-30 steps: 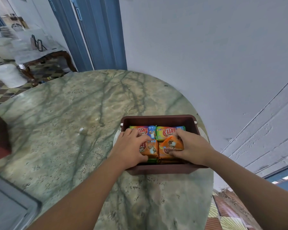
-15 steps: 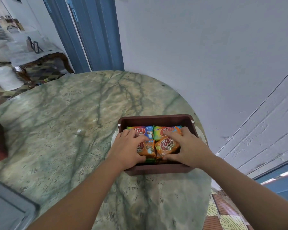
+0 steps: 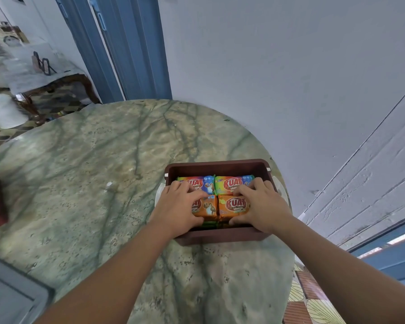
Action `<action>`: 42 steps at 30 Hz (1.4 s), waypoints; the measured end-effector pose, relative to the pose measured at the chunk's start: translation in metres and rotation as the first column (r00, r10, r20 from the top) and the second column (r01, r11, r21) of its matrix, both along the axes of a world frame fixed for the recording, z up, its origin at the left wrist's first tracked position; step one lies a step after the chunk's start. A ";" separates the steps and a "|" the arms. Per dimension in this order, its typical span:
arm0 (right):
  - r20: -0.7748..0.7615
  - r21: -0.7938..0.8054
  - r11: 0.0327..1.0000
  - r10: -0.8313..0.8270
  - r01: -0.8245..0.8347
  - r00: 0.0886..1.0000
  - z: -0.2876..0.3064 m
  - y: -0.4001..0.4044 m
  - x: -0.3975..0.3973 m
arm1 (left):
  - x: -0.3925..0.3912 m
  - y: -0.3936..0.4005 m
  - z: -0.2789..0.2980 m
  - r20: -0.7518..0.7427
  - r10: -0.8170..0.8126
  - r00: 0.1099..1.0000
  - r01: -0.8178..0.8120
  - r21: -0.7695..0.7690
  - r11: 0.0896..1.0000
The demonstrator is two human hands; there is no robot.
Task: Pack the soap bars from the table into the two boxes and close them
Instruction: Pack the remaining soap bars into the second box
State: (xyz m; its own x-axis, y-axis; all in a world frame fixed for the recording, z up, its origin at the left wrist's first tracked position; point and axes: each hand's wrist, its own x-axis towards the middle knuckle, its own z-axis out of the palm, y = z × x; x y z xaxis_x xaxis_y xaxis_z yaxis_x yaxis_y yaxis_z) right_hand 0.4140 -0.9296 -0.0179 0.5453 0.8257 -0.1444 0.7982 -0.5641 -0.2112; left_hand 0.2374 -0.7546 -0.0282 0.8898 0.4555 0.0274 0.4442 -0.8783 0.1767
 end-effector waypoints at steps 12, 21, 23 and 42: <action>-0.059 0.085 0.994 -0.056 0.061 0.997 -0.002 0.004 -0.002 | -0.001 0.001 -0.005 0.067 -0.012 0.998 0.011 0.007 1.000; -0.023 0.334 0.818 -0.489 0.468 0.872 -0.002 0.000 0.014 | 0.008 0.001 -0.008 0.218 0.428 0.877 -0.428 -0.052 0.902; 0.033 0.226 0.842 -0.509 0.489 0.860 -0.002 0.004 0.013 | 0.011 0.007 -0.007 0.173 0.541 0.823 -0.499 -0.233 0.835; -0.490 0.221 0.748 -0.470 0.626 0.734 -0.013 0.008 0.040 | 0.017 0.029 -0.009 0.010 0.643 0.766 -0.591 -0.382 0.710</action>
State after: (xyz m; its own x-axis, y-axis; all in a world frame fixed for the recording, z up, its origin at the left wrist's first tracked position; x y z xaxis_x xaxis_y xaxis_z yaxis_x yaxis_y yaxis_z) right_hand 0.4541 -0.9219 -0.0308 0.8794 0.4288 -0.2069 0.1772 -0.6981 -0.6937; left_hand 0.2542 -0.7254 -0.0368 0.4057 0.9032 -0.1399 0.8147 -0.2880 0.5033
